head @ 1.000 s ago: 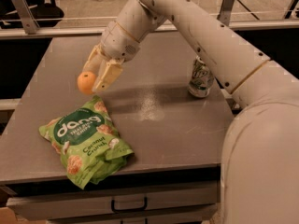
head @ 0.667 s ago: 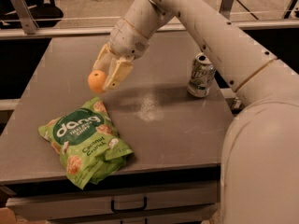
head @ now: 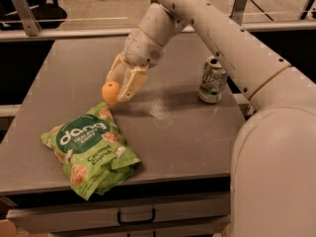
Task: Move orange near green rice chip bag
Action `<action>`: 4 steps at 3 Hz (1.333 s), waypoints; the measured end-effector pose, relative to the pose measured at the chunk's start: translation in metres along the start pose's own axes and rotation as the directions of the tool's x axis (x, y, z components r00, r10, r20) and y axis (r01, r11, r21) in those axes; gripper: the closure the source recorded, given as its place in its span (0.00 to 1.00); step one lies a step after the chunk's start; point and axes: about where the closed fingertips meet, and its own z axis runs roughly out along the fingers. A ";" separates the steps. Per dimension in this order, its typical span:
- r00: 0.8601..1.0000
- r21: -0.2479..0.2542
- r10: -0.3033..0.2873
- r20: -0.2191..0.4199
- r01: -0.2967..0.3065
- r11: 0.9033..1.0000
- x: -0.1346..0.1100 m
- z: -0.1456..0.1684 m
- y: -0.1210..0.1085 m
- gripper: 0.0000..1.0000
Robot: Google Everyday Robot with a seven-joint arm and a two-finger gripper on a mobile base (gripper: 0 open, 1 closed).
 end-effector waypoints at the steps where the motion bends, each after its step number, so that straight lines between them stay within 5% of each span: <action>1: 1.000 -0.008 0.007 -0.001 -0.007 1.000 0.006 0.001 0.003 0.59; 3: 1.000 -0.016 0.010 -0.004 -0.010 1.000 0.011 0.004 0.005 0.12; 4: 1.000 -0.020 0.011 -0.002 -0.011 1.000 0.012 0.007 0.006 0.00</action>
Offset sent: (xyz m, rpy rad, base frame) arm -0.0138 -0.0242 -0.0122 -0.0523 0.0443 0.0382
